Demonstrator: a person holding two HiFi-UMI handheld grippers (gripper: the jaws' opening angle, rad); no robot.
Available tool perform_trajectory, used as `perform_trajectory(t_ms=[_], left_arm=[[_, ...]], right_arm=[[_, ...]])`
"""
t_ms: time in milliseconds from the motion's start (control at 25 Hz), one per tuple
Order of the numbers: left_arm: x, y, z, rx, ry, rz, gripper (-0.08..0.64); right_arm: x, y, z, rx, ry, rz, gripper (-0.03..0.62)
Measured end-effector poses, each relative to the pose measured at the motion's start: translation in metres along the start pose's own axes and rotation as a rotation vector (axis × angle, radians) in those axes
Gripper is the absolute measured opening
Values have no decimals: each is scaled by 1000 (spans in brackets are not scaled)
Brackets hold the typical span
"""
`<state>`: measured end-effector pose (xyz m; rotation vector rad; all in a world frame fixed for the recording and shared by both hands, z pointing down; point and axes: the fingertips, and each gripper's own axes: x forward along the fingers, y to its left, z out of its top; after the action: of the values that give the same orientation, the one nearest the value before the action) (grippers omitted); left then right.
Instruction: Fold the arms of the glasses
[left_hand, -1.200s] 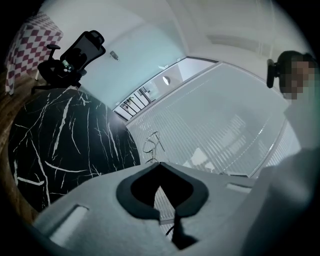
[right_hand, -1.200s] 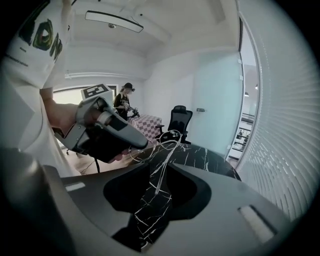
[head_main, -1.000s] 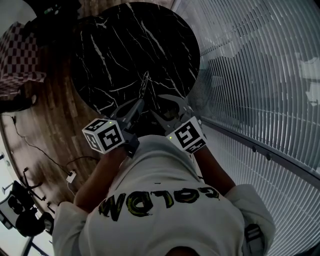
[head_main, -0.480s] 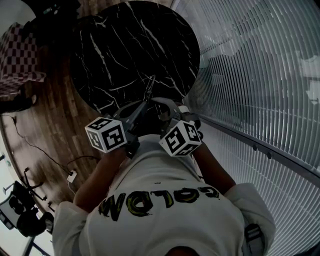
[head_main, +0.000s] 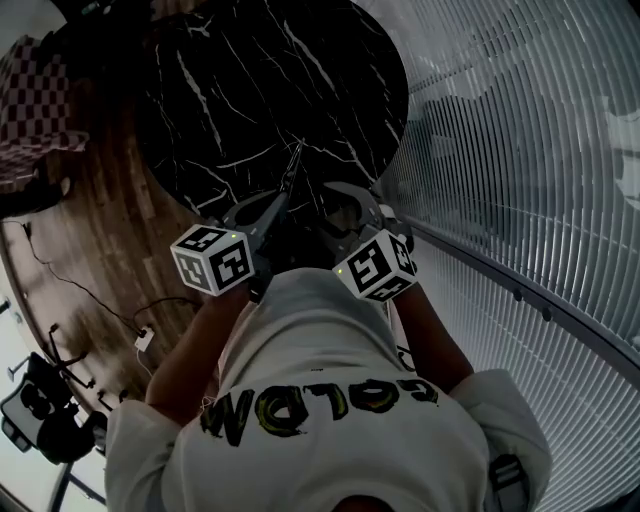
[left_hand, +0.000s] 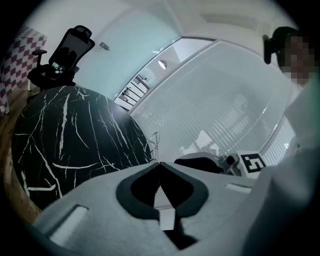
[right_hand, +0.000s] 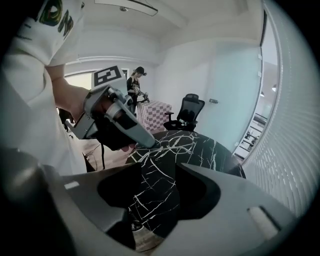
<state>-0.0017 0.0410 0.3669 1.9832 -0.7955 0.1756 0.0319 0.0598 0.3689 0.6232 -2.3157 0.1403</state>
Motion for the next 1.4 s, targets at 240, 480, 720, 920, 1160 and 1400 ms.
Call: perform_trajectory(t_ms=[240, 480, 720, 920, 1160, 1400], left_arm=[[20, 39, -10, 99, 51, 80, 2], [49, 65, -28, 321, 114, 160, 1], [68, 117, -52, 461, 181, 243, 0], [88, 161, -69, 521, 198, 272, 0], [104, 174, -80, 532, 194, 286, 2], [114, 175, -84, 603, 206, 298, 11]], right_arm=[[10, -18, -22, 158, -37, -37, 194], [20, -26, -35, 276, -130, -97, 171], [42, -24, -35, 331, -193, -104, 153], [70, -19, -56, 392, -192, -114, 153], [67, -10, -75, 455, -169, -111, 150], [66, -2, -84, 449, -140, -86, 149]])
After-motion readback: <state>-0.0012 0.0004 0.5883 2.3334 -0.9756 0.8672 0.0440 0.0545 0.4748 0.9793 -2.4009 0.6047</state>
